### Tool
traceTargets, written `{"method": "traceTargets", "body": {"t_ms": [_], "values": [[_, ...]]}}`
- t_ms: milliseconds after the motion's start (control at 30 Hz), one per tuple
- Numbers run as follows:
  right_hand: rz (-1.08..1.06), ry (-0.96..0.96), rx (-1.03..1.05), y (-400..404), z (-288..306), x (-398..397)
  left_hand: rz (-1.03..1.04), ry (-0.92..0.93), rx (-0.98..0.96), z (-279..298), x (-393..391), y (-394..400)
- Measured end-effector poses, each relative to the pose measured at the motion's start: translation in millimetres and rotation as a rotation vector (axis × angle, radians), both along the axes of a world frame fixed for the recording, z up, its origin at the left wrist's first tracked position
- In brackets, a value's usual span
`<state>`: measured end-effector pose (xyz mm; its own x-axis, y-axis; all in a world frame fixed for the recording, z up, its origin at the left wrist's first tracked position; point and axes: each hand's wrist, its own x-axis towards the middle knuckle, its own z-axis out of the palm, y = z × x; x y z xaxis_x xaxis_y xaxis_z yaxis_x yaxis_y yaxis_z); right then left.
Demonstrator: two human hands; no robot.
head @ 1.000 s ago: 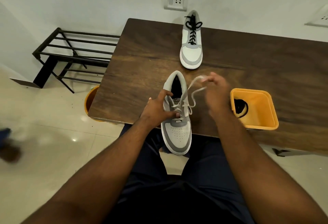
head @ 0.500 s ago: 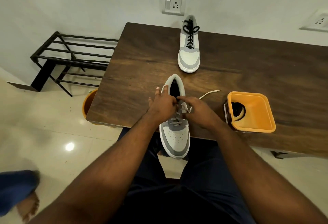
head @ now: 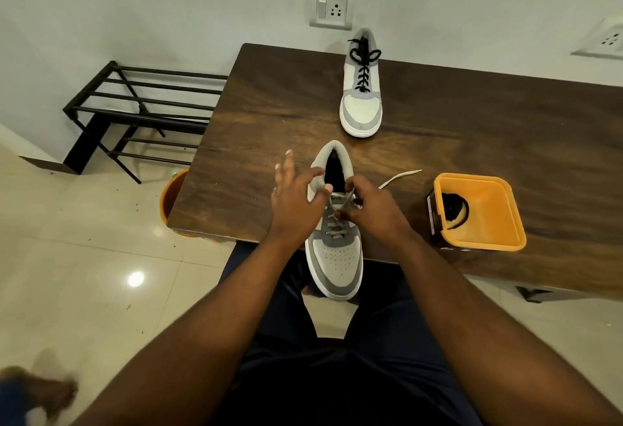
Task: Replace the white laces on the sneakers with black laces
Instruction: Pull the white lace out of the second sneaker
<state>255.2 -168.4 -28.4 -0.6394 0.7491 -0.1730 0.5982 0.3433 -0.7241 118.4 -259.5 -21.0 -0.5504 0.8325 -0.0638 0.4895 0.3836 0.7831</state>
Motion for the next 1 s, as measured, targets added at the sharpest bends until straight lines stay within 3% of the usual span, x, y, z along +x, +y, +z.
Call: {"method": "traceTargets", "body": {"t_ms": [100,200,300,467,533,667,767,833,900,1000], "values": [[-0.006,0.022,-0.014,0,-1,2,-0.182,0.214,-0.241,13,5,21],[-0.011,0.023,-0.020,1,-2,3,-0.232,0.212,-0.307,11,11,28],[-0.023,0.035,-0.036,1,-2,2,-0.108,0.082,-0.092,-2,10,19],[-0.036,0.028,-0.052,0,-5,2,0.456,-0.315,0.319,-8,2,-10],[-0.032,0.030,-0.054,0,-8,1,0.506,-0.229,0.374,-7,-1,-17],[-0.047,0.037,-0.032,-2,-8,-1,0.114,0.161,0.122,0,2,-4],[-0.050,0.046,-0.028,-3,-8,0,-0.123,0.297,-0.204,8,13,16],[-0.049,0.040,-0.028,-3,-7,0,-0.176,0.294,-0.310,5,14,23],[-0.055,0.037,-0.030,-2,-5,1,-0.118,0.178,-0.213,-4,10,21],[-0.072,0.039,-0.068,-3,-5,3,0.224,-0.095,0.163,-10,4,6]]}}
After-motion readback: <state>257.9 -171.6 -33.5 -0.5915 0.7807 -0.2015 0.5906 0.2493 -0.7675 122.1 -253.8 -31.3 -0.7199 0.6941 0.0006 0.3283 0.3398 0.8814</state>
